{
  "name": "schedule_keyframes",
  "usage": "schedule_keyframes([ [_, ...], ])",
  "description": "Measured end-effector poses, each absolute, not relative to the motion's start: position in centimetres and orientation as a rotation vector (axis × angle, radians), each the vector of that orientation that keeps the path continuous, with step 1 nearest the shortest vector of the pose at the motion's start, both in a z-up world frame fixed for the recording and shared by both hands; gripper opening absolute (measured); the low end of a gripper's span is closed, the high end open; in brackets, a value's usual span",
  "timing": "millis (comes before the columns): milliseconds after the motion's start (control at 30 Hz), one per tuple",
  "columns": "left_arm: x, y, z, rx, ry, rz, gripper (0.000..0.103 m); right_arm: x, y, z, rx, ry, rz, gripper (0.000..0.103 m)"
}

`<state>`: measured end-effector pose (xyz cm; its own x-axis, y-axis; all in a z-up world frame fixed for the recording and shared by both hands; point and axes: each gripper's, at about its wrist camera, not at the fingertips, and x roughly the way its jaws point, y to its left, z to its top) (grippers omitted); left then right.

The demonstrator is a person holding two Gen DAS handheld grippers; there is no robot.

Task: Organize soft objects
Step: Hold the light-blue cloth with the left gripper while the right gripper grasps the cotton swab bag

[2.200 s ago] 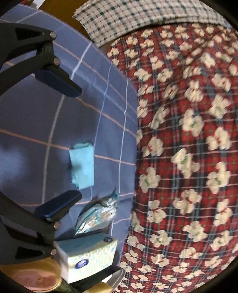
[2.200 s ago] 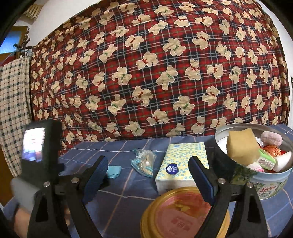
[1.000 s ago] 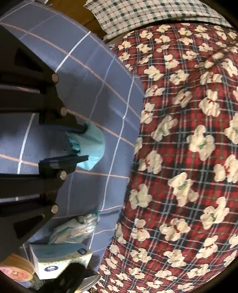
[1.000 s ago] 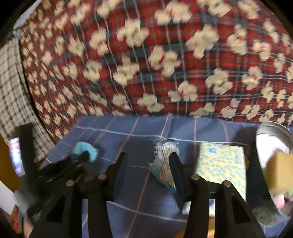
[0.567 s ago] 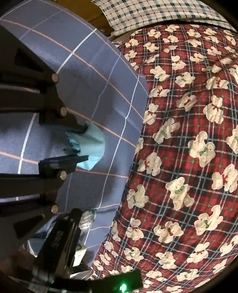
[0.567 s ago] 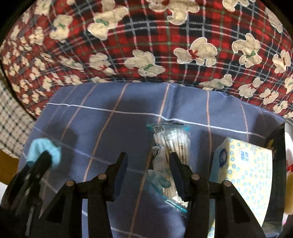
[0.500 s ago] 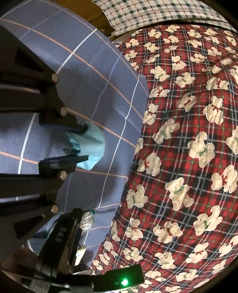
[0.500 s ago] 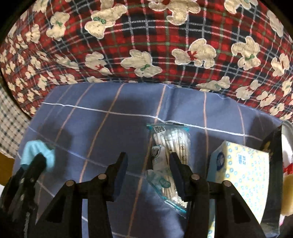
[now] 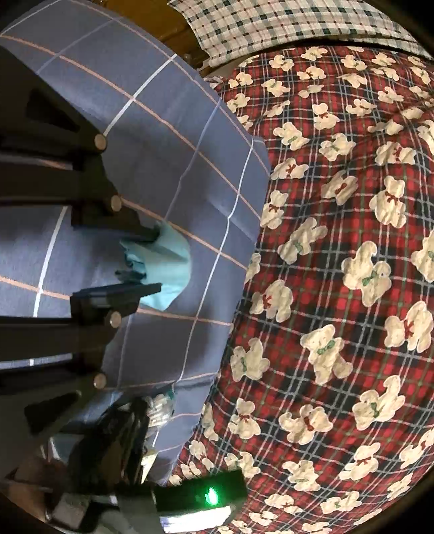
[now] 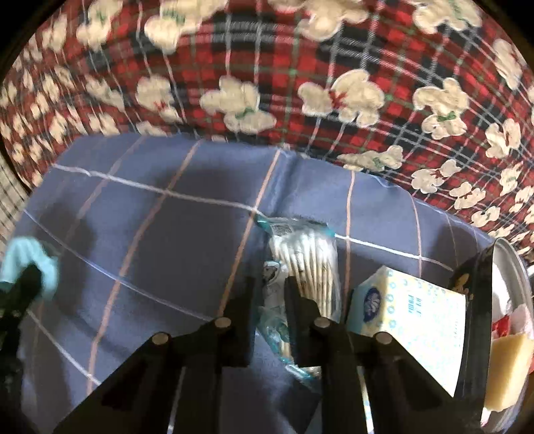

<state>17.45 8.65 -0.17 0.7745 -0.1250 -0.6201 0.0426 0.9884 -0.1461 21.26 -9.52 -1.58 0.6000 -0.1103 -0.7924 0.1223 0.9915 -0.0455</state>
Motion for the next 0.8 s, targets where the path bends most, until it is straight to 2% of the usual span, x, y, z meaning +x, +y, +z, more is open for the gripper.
schedule_keyframes([
  [67,17.4,8.7,-0.2,-0.124,0.677,-0.088,0.022,19.8,-9.6,-0.3,0.059,0.842,-0.071,0.014],
  [100,17.4,8.7,-0.2,-0.121,0.673,-0.088,0.022,18.7,-9.6,0.5,0.09,0.788,-0.023,0.006],
  [133,17.3,8.7,-0.1,-0.116,0.667,-0.086,0.022,17.8,-9.5,1.0,0.117,0.747,0.012,0.005],
  [267,16.9,8.6,0.2,-0.112,0.629,-0.088,0.022,13.1,-8.8,2.6,0.196,0.581,0.106,0.005],
  [400,16.6,8.1,0.1,-0.079,0.596,-0.066,0.022,11.2,-8.3,2.5,0.207,0.525,0.086,0.005],
  [733,16.8,8.6,-0.5,-0.099,0.613,-0.045,0.022,18.8,-9.8,-1.0,0.286,0.859,0.005,0.007],
  [767,16.8,8.6,-0.4,-0.103,0.614,-0.046,0.022,19.4,-9.8,-1.4,0.281,0.882,-0.005,0.011],
  [800,16.8,8.8,-0.4,-0.108,0.615,-0.047,0.022,19.9,-9.7,-1.9,0.276,0.909,-0.011,0.021],
])
